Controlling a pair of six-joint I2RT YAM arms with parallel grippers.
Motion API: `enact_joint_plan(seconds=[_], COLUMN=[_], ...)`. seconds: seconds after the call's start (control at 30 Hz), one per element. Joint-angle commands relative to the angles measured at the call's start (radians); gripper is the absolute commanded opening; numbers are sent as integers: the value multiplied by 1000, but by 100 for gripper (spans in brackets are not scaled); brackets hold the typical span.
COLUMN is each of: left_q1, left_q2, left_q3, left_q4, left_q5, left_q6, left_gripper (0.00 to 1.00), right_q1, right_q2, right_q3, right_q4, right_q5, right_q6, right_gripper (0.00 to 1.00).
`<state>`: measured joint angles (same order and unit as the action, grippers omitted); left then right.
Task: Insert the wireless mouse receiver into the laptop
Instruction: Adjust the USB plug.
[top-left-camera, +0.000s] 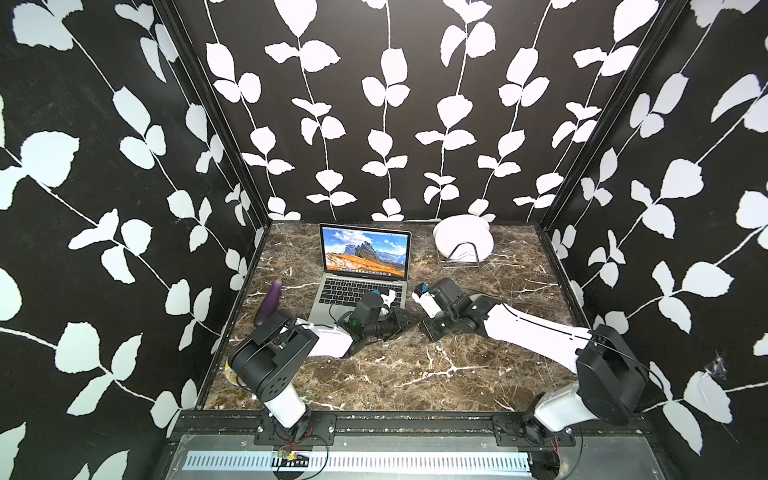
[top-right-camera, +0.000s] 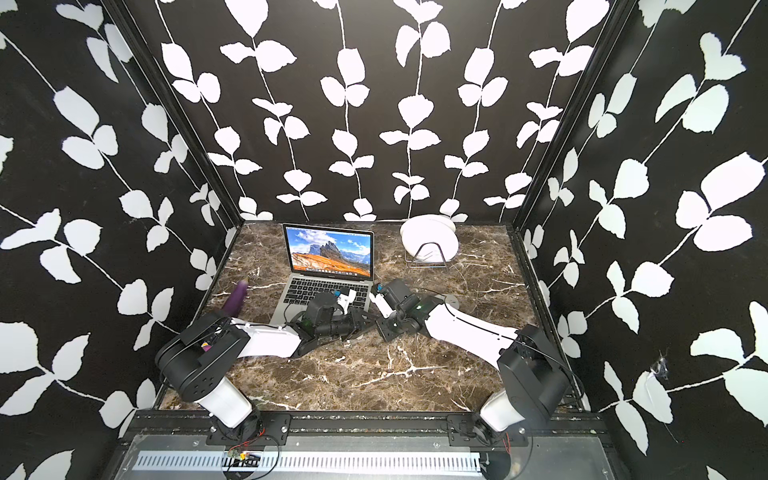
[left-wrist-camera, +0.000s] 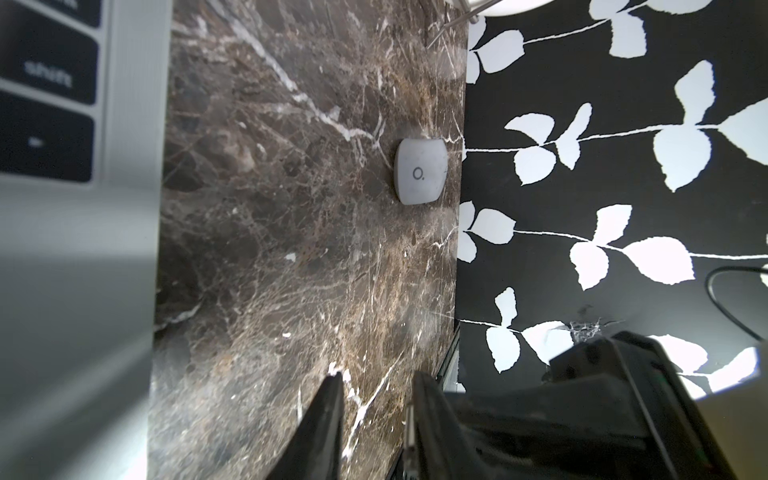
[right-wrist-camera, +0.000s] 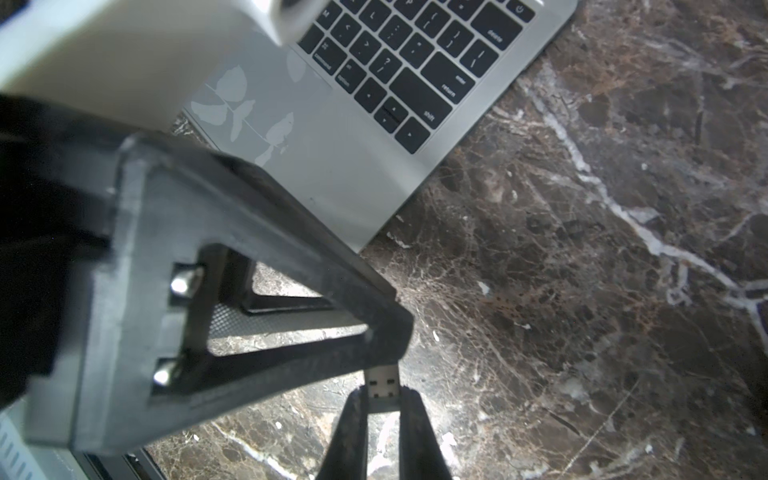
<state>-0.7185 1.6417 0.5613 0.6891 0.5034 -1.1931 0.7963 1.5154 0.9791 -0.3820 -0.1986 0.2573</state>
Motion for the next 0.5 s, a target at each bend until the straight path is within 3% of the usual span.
enact_joint_plan(seconds=[0.0,0.23,0.47], left_q1=[0,0,-1], left_q2=[0,-14,-2], left_q3=[-7,-14,-20], left_q4=[48,26,44], left_q5=[28,18,21], left_q6=[-13,3,-5], left_gripper=[29,20,0], right_q1=[15,21,23], right_q2=[24,31,27], right_q3=[38,38,33], right_q4=[19,23,25], right_q5=[-11,2,22], right_q6=[-11,-10,-5], right_gripper=[0,0,0])
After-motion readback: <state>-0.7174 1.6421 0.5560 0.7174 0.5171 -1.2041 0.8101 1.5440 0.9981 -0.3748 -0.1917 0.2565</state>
